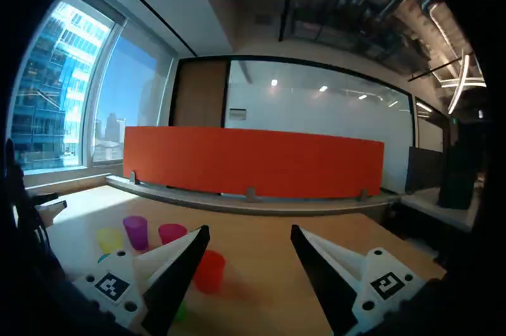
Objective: Pour water
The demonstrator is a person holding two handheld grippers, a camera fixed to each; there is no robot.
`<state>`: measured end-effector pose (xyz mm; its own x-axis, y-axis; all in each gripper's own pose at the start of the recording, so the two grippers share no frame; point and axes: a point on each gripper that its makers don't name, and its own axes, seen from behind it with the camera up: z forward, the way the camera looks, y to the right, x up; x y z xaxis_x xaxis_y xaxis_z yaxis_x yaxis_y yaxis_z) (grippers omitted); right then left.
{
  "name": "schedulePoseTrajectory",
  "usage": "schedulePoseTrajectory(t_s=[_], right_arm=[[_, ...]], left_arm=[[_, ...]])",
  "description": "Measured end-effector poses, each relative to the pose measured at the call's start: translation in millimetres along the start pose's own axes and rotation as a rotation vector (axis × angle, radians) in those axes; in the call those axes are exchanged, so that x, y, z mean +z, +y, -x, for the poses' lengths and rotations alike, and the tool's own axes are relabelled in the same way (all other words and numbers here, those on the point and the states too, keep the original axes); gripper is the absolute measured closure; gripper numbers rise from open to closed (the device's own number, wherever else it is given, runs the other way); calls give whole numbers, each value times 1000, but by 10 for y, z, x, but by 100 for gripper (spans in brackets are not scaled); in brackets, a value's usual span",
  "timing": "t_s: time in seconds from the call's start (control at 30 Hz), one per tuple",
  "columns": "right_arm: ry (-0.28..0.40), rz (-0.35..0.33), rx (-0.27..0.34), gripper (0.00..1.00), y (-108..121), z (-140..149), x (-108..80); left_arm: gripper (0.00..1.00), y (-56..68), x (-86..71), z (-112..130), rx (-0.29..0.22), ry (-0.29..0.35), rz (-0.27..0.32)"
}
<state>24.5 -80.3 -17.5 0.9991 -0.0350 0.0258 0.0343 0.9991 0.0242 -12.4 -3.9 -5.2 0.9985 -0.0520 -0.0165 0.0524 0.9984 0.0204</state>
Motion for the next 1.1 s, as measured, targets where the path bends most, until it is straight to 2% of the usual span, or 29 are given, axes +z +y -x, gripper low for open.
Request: schedulePoseTrajectory(t_s=[0.2,0.7,1.1], right_arm=[[-2,-4,3,0,-6,2,6],[-2,-7,5,0,-11,-3,-22],[25,1,20,1,65,-25,-50]], left_arm=[[8,14,26,49,7,-18,4],[8,40,35,47,10,-18,7],[8,32,29,42,13,-21,9]])
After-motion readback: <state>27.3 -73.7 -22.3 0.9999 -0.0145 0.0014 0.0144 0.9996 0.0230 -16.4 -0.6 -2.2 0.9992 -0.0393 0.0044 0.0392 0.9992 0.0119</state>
